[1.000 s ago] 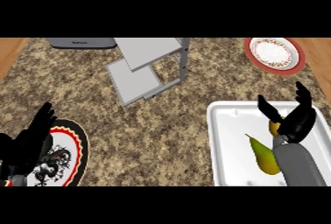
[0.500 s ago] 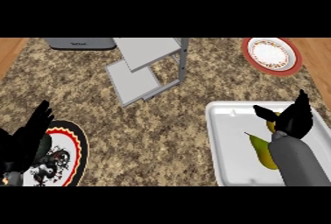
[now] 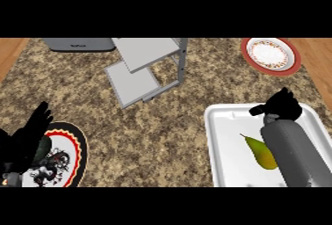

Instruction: Pick the lemon from the tray and place it in the tiered shelf

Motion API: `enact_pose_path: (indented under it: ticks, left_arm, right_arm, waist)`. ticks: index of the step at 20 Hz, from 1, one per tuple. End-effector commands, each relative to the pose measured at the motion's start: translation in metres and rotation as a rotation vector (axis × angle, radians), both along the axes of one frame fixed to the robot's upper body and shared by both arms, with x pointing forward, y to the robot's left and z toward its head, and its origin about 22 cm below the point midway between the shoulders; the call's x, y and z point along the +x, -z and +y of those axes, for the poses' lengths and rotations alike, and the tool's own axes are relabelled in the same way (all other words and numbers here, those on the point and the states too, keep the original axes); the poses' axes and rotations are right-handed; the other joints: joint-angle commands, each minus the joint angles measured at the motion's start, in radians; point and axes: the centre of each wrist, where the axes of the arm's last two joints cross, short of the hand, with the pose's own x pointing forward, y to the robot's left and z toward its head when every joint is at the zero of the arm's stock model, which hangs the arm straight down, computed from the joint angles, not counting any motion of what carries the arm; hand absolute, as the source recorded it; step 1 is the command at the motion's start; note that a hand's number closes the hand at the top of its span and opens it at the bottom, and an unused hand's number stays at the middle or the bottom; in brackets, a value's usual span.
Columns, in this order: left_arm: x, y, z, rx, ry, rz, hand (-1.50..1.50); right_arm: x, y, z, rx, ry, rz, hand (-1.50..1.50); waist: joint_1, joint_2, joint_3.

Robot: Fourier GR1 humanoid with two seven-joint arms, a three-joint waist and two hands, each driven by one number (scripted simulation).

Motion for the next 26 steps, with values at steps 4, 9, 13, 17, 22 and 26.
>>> enact_pose_path:
  ticks: [4, 9, 13, 17, 22, 26]
  left_arm:
    - [-0.01, 0.003, 0.012, 0.005, -0.013, 0.002, 0.0]
    - [0.0, 0.002, 0.0, -0.009, -0.011, -0.016, 0.0]
    - [-0.01, 0.002, 0.009, -0.004, 0.001, -0.007, 0.0]
    - [0.005, -0.002, -0.007, -0.011, 0.009, -0.005, 0.0]
    - [0.007, -0.012, 0.011, -0.016, -0.002, -0.003, 0.0]
    - [0.0, 0.004, -0.025, 0.011, 0.013, -0.007, 0.0]
  right_arm:
    - [0.008, -0.039, 0.019, -0.059, 0.056, 0.263, -1.5]
    - [-0.011, -0.032, -0.009, -0.026, 0.061, 0.295, -1.5]
    - [-0.018, -0.031, -0.015, -0.015, 0.08, 0.296, -1.5]
    - [-0.018, -0.034, -0.019, -0.031, 0.104, 0.306, -1.5]
    - [-0.027, -0.022, -0.026, -0.034, 0.077, 0.287, -1.5]
    - [-0.042, 0.005, -0.055, -0.033, 0.076, 0.278, -1.5]
  waist:
    - [-0.002, 0.004, 0.006]
    - [-0.002, 0.01, 0.008]
    - [0.008, 0.011, 0.008]
    - [0.007, 0.013, 0.009]
    - [0.011, 0.014, 0.009]
    - [0.011, 0.015, 0.009]
